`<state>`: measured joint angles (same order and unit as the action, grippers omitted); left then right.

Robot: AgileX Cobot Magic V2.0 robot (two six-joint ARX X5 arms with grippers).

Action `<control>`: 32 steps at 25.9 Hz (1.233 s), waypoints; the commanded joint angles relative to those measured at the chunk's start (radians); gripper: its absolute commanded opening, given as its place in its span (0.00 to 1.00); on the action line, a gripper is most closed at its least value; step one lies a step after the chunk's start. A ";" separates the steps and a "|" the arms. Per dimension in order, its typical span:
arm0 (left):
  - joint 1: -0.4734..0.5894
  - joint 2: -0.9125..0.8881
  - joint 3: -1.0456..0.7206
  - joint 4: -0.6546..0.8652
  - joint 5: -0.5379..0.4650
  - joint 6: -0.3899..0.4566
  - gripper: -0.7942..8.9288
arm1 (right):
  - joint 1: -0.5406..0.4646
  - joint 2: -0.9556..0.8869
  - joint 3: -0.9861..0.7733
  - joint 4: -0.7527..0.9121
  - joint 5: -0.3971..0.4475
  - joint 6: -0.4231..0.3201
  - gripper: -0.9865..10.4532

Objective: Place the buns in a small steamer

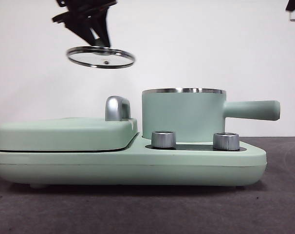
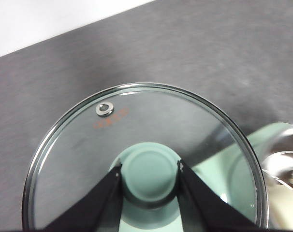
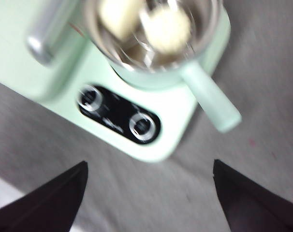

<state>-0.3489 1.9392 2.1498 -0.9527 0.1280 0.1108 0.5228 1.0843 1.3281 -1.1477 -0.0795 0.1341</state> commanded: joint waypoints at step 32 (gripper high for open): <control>-0.377 0.019 -0.175 0.208 0.005 0.002 0.10 | 0.005 -0.728 -0.570 0.231 0.102 0.123 0.45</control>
<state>-0.7166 1.9404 1.9511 -0.7666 0.1295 0.1089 0.5228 0.3550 0.7521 -0.9291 0.0200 0.2512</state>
